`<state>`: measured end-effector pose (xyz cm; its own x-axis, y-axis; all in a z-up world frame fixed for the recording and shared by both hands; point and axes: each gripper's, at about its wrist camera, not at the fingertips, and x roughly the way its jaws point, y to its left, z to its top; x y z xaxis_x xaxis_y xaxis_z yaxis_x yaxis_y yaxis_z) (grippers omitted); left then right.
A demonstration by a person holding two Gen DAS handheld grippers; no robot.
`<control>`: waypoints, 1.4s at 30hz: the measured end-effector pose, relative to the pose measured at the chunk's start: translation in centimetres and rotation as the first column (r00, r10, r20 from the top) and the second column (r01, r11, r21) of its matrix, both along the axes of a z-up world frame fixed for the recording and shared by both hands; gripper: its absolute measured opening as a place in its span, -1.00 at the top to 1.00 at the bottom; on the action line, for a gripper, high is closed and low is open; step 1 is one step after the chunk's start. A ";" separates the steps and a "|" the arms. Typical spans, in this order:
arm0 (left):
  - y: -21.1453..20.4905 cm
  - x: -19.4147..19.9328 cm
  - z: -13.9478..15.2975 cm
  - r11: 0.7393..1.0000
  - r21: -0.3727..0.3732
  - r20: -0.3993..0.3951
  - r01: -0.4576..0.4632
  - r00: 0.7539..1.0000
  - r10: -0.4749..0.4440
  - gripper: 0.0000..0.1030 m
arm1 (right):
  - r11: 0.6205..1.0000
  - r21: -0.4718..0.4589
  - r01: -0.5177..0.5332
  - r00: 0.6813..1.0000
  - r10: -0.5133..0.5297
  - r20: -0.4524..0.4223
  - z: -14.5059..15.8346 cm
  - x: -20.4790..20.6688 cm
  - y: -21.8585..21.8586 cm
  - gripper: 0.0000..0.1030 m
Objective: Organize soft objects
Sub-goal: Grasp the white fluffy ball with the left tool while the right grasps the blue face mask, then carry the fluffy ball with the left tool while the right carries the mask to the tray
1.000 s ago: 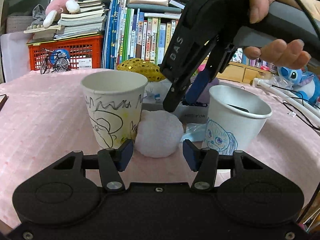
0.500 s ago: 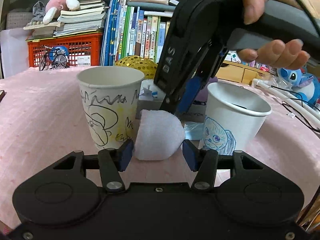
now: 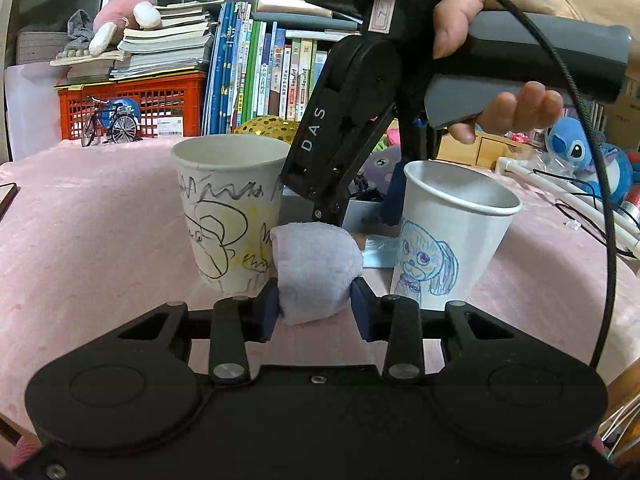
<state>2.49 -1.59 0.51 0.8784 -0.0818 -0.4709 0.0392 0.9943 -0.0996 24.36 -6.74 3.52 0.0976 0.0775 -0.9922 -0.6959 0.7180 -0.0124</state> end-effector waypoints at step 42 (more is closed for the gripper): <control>0.6 -3.3 2.3 1.000 -0.005 0.072 0.022 0.997 -0.021 0.33 | 0.999 0.052 -0.005 0.993 -0.001 0.122 2.5 -2.4 1.0 -0.16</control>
